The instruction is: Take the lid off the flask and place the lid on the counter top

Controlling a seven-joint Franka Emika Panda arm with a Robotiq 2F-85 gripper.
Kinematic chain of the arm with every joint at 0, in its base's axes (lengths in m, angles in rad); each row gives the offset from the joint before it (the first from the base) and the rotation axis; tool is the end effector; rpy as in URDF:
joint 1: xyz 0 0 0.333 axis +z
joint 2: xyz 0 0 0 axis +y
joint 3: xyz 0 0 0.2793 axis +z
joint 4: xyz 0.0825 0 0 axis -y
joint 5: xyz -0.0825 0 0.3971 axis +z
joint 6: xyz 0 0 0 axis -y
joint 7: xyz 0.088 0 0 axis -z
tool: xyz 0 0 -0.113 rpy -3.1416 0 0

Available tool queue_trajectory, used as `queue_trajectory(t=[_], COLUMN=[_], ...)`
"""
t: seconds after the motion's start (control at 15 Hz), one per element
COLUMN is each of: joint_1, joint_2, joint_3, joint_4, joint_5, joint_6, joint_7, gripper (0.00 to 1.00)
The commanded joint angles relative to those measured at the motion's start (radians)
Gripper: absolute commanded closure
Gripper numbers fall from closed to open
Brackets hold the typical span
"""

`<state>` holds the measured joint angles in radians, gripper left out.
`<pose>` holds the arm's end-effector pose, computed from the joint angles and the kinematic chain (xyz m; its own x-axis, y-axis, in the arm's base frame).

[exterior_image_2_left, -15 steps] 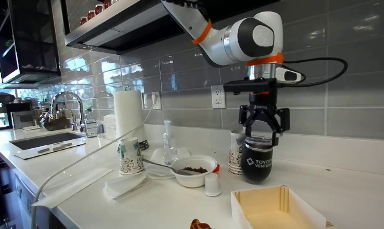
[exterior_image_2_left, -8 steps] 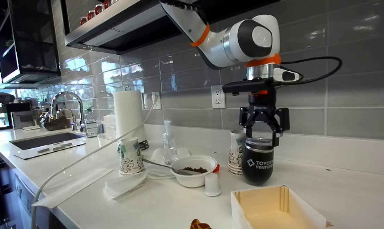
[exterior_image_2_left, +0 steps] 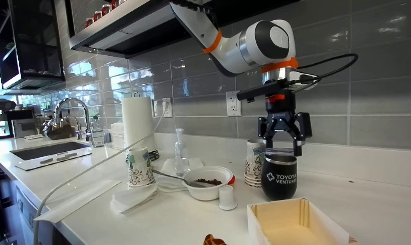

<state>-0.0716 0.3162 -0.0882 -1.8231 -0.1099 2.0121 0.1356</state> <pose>0.6089 -0.1033 0.3065 0.9635 -0.2432 -0.1118 -0.2276 -0.9642 0.1361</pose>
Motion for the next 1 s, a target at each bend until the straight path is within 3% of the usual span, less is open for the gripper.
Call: queue_trajectory(t=[0.0,0.93], joint_1=[0.028,0.127], joint_2=[0.025,0.045], joint_3=[-0.015,-0.030], joint_4=[0.059,0.079], joint_5=[-0.064,-0.313], joint_6=[-0.074,-0.090], joint_7=[0.058,0.345], gripper=[0.33,0.33])
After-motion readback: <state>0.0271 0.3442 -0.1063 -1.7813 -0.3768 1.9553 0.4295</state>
